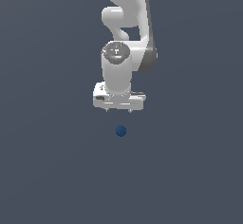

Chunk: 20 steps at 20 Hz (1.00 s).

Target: Pick up the object and move it to a goal position.

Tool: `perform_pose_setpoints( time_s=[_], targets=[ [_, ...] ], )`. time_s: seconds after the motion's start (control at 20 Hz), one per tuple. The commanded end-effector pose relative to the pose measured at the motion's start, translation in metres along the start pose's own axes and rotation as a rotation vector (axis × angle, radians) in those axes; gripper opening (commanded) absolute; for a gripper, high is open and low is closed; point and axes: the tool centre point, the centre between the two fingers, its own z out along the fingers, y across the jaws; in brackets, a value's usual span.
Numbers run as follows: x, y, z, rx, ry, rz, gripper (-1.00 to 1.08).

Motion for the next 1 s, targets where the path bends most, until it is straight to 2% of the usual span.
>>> perform_pose_setpoints(
  time_s=[0.0, 0.5, 0.95],
  targets=[
    [0.0, 0.001, -0.001, -0.003, 0.0, 0.004, 1.0],
    [0.007, -0.001, 0.009, -0.005, 0.008, -0.063, 1.0],
    [0.023, -0.005, 0.038, -0.01, 0.031, -0.246, 1.0]
  ],
)
